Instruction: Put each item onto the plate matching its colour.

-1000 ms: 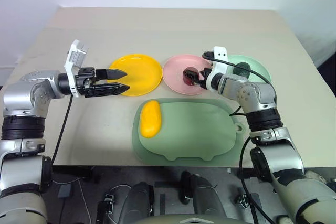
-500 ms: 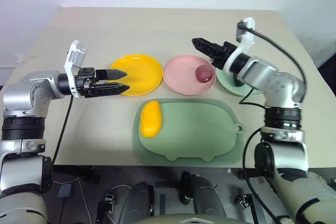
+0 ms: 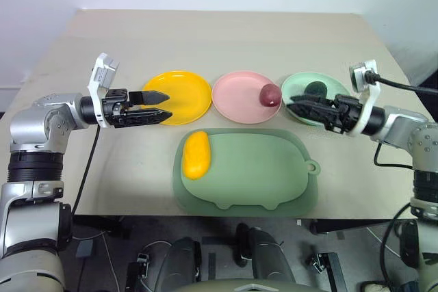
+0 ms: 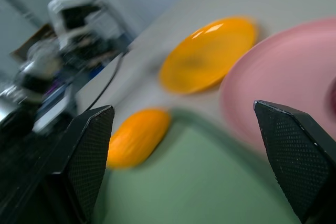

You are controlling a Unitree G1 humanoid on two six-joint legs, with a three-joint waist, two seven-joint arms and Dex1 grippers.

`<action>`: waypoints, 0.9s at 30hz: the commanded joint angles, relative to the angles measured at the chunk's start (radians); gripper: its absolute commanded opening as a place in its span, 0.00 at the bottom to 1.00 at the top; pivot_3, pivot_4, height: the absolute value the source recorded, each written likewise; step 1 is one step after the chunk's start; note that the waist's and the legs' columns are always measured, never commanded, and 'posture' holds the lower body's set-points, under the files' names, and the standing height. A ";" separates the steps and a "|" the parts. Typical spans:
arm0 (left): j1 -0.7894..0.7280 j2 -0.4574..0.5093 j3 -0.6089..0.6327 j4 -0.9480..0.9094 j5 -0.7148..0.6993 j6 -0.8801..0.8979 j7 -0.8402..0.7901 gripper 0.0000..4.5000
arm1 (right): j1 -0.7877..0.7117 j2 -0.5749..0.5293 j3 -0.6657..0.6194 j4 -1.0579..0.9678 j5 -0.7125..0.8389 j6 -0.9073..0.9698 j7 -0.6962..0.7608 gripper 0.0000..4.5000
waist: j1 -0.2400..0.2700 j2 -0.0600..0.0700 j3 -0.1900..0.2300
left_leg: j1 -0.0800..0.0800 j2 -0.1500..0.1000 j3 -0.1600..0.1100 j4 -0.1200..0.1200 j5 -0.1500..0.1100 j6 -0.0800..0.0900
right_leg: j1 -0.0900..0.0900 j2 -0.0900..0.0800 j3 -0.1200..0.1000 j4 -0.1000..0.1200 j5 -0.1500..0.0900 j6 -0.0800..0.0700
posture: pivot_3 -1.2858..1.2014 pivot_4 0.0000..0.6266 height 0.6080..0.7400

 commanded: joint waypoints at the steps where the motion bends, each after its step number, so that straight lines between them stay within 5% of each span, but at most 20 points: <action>1: -0.003 0.023 0.015 -0.038 -0.020 0.013 -0.010 1.00 | 0.015 -0.093 0.016 -0.027 -0.001 -0.021 0.176 0.99 | 0.000 0.000 0.000 | 0.000 0.000 0.000 0.000 0.000 0.000 | 0.000 0.000 0.000 0.000 0.000 0.000 | 0.52 0.24 1.00; 11: 0.013 0.035 0.018 -0.067 -0.027 0.038 -0.016 1.00 | 0.067 -0.143 0.061 0.080 -0.181 -0.318 0.421 0.99 | 0.004 0.000 0.000 | 0.001 0.000 0.000 0.000 0.002 -0.004 | 0.001 0.000 0.000 0.000 0.000 0.000 | 0.52 0.24 1.00; 21: 0.034 0.056 0.011 -0.097 -0.043 0.092 -0.013 1.00 | 0.064 -0.117 0.105 0.172 -0.315 -0.522 0.511 0.99 | 0.016 0.000 0.000 | 0.000 0.000 0.000 0.006 0.002 -0.005 | 0.001 0.000 0.000 0.000 0.000 0.000 | 0.52 0.24 1.00; 27: 0.042 0.211 -0.067 -0.207 -0.091 0.402 -0.022 1.00 | 0.056 -0.099 0.123 0.185 -0.341 -0.519 0.505 0.99 | 0.019 0.000 0.000 | -0.001 0.000 0.000 0.009 0.002 -0.004 | 0.001 0.000 0.000 0.001 0.000 0.000 | 0.52 0.24 1.00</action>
